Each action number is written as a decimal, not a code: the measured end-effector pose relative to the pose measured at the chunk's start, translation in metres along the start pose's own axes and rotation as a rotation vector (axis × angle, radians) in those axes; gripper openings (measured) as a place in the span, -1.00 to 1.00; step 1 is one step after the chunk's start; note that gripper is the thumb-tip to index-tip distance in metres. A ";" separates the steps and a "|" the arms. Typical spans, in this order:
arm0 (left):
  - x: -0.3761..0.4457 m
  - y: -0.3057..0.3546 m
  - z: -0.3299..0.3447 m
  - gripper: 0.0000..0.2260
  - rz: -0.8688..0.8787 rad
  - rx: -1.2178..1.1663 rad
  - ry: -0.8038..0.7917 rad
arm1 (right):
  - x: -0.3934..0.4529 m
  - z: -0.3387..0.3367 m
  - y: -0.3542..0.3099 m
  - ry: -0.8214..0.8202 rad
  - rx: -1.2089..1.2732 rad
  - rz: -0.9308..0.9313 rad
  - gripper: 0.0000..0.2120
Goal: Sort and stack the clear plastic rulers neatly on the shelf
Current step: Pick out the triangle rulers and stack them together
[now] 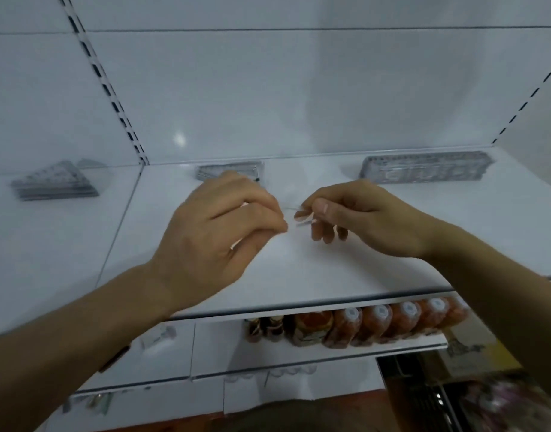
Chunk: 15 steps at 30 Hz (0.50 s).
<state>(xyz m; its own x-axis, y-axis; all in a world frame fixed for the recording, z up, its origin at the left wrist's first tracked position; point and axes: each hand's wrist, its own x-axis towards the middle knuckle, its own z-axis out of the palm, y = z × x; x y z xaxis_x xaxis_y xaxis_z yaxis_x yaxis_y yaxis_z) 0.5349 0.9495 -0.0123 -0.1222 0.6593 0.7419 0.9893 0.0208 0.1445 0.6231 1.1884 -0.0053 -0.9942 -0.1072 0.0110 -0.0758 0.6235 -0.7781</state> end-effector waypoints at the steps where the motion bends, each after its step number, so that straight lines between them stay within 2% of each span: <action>1: 0.002 -0.007 -0.003 -0.93 0.025 0.037 0.027 | 0.003 0.001 -0.002 0.037 0.042 -0.009 -0.76; 3: 0.000 -0.020 -0.006 -0.94 0.011 0.077 0.030 | 0.011 0.002 -0.005 0.124 0.152 -0.010 -0.80; 5: -0.004 -0.027 -0.005 -0.89 -0.168 -0.004 0.059 | 0.019 0.003 -0.008 0.203 0.297 0.007 -0.85; 7: -0.006 -0.029 -0.005 -0.76 -0.502 -0.360 0.084 | 0.028 0.006 -0.012 0.262 0.402 0.038 -0.89; 9: -0.001 -0.031 -0.007 -0.76 -0.728 -0.678 0.128 | 0.037 0.009 -0.015 0.279 0.427 0.062 -0.93; 12: 0.009 -0.040 -0.013 -0.82 -0.812 -0.678 0.203 | 0.054 0.011 -0.020 0.308 0.353 0.061 -0.96; 15: 0.012 -0.056 -0.018 -0.87 -0.806 -0.585 0.265 | 0.073 0.013 -0.020 0.441 0.067 -0.007 -0.94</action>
<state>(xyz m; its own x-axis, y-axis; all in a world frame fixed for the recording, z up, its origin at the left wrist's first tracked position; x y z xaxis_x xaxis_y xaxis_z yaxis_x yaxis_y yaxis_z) 0.4769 0.9422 0.0003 -0.8163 0.4228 0.3936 0.4206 -0.0320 0.9067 0.5533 1.1579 0.0034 -0.9324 0.2378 0.2720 -0.0923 0.5712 -0.8156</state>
